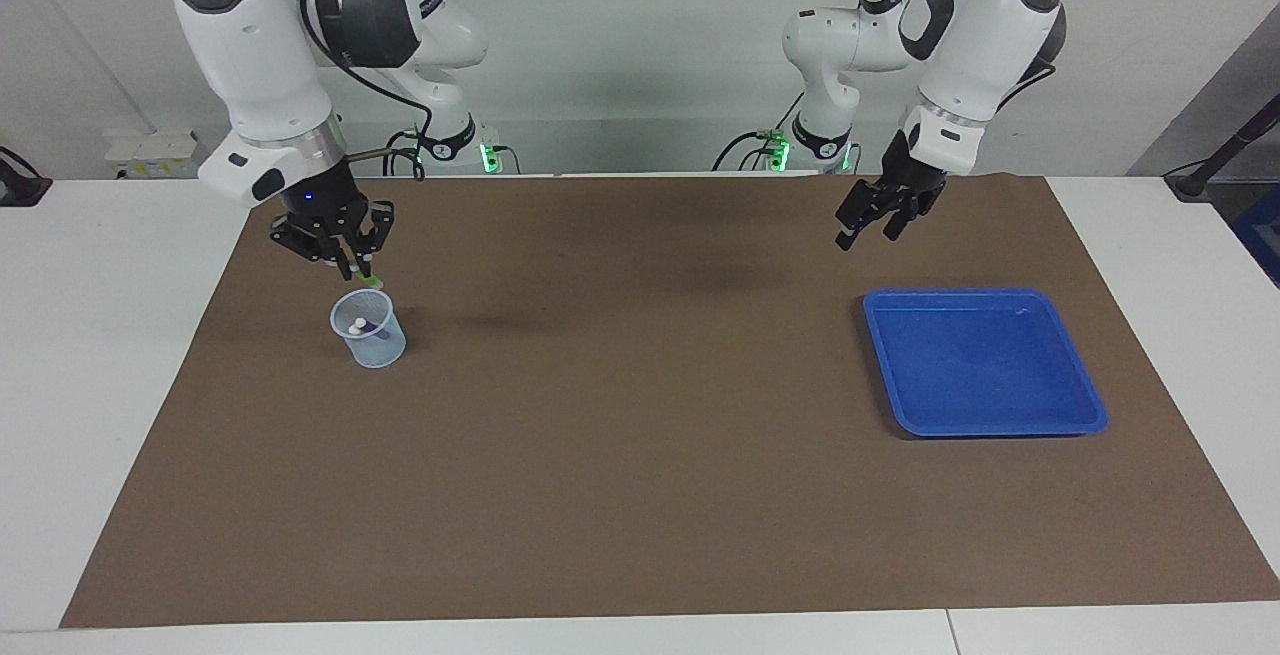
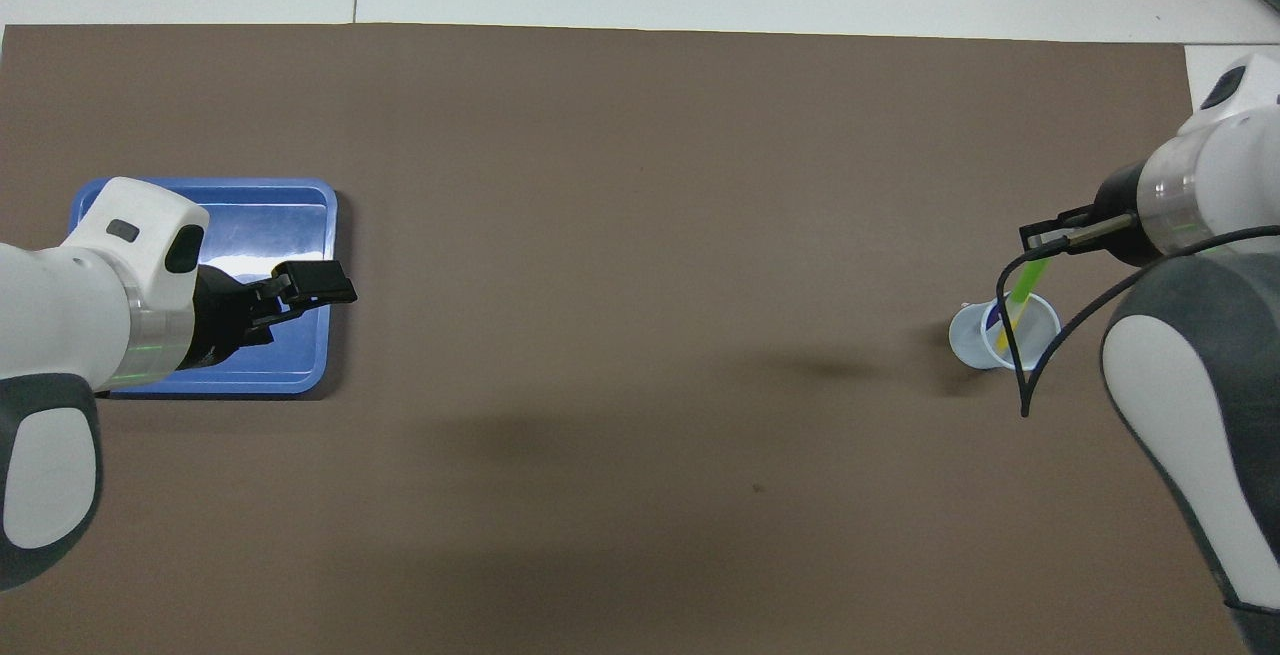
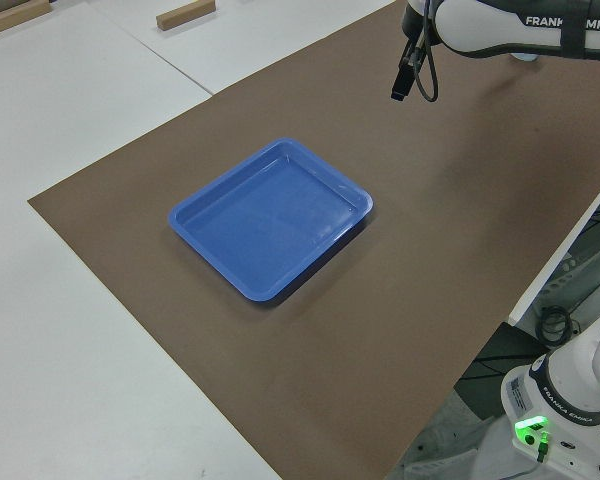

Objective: Right arm passes pens to left for tray arrangement
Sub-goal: 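Lift the green pen with the right gripper toward the left gripper, then close the left gripper on the green pen and open the right gripper, then lower the green pen into the tray with the left gripper and release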

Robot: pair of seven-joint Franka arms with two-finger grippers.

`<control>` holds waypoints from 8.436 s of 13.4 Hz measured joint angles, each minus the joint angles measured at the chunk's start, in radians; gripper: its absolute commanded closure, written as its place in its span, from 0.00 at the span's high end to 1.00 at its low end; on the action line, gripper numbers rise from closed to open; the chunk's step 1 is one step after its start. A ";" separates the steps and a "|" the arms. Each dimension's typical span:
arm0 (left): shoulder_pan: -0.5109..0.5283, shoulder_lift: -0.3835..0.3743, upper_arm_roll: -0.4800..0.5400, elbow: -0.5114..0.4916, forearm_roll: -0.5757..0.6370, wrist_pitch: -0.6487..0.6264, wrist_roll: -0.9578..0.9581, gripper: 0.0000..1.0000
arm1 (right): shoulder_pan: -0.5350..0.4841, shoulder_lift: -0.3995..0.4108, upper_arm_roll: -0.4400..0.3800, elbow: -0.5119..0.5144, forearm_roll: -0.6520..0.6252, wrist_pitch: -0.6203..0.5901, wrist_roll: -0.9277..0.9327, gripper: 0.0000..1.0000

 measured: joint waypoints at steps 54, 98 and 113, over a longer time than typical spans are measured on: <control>-0.354 0.118 -0.009 0.027 -0.346 0.585 -1.178 1.00 | 0.449 -0.047 0.045 -0.341 0.716 1.079 1.160 0.00; -0.087 0.134 0.006 0.056 -0.196 0.063 -0.108 0.00 | 0.059 -0.119 0.021 -0.335 0.221 0.282 0.267 1.00; 0.191 0.246 0.009 0.039 0.113 0.013 0.529 0.00 | -0.126 0.016 0.021 -0.363 -0.008 0.347 -0.216 0.50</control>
